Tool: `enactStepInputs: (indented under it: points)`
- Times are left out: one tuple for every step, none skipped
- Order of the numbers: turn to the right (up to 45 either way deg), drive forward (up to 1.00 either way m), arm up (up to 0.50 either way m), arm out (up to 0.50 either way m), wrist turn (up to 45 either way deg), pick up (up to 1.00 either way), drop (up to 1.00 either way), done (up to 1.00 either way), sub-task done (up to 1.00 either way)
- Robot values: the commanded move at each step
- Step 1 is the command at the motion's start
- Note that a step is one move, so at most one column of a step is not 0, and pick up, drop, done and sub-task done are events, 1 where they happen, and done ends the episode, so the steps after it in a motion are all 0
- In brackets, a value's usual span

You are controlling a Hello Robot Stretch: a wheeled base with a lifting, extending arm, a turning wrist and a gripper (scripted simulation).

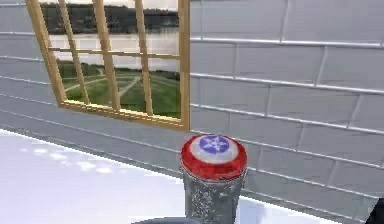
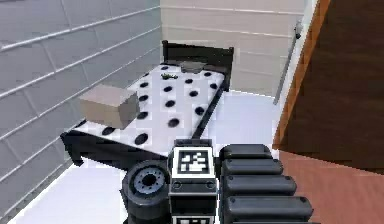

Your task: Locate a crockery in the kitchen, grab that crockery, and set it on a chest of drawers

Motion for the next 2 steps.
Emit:
enactStepInputs:
  points:
    - [45.0, 0.0, 0.0, 0.0, 0.0, 0.0, 0.0, 0.0, 0.0]
    - [30.0, 0.0, 0.0, 0.0, 0.0, 0.0, 0.0, 0.0, 0.0]
